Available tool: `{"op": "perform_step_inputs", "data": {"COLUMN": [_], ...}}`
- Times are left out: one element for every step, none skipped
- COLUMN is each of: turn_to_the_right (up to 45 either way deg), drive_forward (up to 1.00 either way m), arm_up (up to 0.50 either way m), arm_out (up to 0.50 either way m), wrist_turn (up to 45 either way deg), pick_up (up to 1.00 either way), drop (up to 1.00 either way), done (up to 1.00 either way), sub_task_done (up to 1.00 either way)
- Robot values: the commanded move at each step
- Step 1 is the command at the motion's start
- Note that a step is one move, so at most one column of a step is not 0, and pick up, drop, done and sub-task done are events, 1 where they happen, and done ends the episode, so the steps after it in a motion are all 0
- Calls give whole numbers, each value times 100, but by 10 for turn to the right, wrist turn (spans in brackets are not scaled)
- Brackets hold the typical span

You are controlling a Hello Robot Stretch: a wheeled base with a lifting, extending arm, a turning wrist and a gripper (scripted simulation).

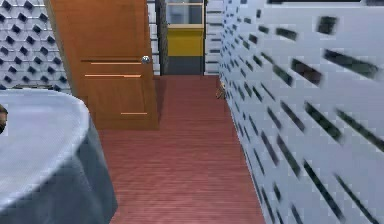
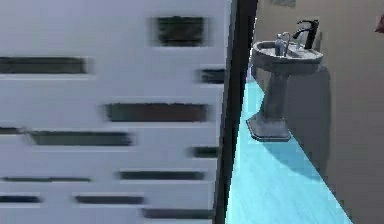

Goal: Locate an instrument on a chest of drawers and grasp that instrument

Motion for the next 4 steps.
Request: {"op": "perform_step_inputs", "data": {"turn_to_the_right": [0, 0, -30, 0], "drive_forward": [95, 100, 0, 100], "arm_up": [0, 0, 0, 0], "arm_out": [0, 0, 0, 0], "wrist_turn": [0, 0, 0, 0], "pick_up": [0, 0, 0, 0], "drop": [0, 0, 0, 0], "done": [0, 0, 0, 0], "sub_task_done": [0, 0, 0, 0]}}
